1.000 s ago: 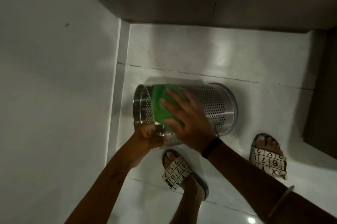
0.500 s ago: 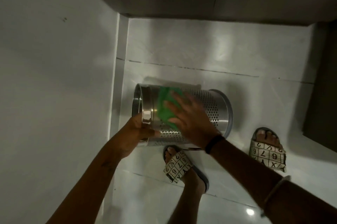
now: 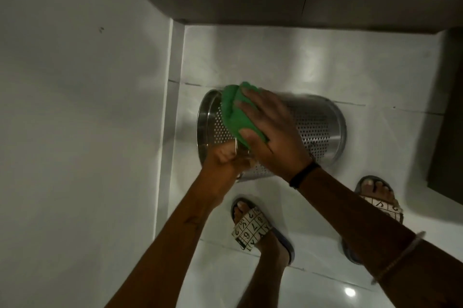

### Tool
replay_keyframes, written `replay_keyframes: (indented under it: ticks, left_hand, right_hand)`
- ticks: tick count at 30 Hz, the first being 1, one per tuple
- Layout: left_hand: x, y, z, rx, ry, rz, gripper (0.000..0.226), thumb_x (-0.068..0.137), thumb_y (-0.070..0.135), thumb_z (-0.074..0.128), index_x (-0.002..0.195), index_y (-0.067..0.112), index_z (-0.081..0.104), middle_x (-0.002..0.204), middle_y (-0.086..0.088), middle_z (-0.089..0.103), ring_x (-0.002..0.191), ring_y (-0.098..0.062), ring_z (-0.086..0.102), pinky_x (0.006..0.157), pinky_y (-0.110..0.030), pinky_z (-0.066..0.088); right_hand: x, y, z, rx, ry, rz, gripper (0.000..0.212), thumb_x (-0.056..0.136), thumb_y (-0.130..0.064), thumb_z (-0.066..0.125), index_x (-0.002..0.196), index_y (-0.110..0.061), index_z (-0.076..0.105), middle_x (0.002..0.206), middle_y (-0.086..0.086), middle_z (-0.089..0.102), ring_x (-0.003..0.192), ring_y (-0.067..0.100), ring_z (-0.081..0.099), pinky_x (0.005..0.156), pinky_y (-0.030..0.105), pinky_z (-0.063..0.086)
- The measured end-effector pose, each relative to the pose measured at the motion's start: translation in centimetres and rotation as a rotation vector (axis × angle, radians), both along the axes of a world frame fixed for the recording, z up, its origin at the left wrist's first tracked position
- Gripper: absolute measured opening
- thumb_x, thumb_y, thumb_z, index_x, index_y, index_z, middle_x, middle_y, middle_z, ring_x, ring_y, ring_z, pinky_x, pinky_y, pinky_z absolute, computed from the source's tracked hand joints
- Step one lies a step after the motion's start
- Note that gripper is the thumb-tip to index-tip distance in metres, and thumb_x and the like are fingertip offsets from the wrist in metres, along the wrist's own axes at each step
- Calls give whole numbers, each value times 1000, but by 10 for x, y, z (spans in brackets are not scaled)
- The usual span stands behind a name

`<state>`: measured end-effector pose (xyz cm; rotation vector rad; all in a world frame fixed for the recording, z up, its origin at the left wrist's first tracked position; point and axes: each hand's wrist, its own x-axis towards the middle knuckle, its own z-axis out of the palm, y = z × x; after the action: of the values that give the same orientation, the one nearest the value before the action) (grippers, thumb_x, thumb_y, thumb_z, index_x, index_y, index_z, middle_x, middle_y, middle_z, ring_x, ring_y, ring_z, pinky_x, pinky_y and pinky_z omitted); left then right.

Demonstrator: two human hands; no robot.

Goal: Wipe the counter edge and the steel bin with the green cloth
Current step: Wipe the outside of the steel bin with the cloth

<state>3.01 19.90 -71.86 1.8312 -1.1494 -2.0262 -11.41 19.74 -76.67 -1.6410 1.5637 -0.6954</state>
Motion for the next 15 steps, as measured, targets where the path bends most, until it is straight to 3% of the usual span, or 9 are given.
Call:
replay_keyframes:
  ticks: [3,6,8,11,13,15]
  left_hand:
    - [5,8,-10,-33,16,-15,30,85,-1,65,102,23,72,109,-7,73,104,-21,68,84,-31,58]
    - [21,10,-17,-65,-31,43,30,85,7,69,107,28,69,108,2,75,102,-11,69,79,-26,54]
    - [28,3,-19,-65,-25,113,29,87,15,68,112,29,67,107,6,76,102,-13,70,80,-31,54]
    - [24,-16,-19,-72,-18,150,33,89,9,66,121,15,60,104,3,77,101,-17,72,83,-37,57]
    - [23,-19,-19,-90,-41,8,21,87,5,66,107,11,65,92,4,78,87,-10,73,74,-30,58]
    - [33,-14,-19,-76,-87,-97,19,85,-1,66,99,12,66,95,-11,75,81,-11,70,72,-29,57]
  right_hand:
    - [-40,24,-21,103,139,-125,57,96,-44,34,143,-13,48,158,14,38,146,40,29,119,56,24]
    - [-69,7,-39,231,299,-233,57,101,-43,30,141,-8,51,152,19,46,143,41,36,122,52,21]
    - [-64,-17,-37,257,356,-221,51,103,-42,33,140,-13,52,150,15,49,141,39,39,119,53,26]
    - [-14,-46,-17,169,222,-42,42,102,-42,38,137,-23,53,150,11,49,140,37,40,114,55,31]
    - [23,-49,0,43,173,163,47,99,-50,37,140,-30,48,155,6,44,144,34,36,116,57,29]
    - [34,-38,5,-68,146,267,49,97,-51,39,140,-28,49,158,7,41,145,35,34,117,56,25]
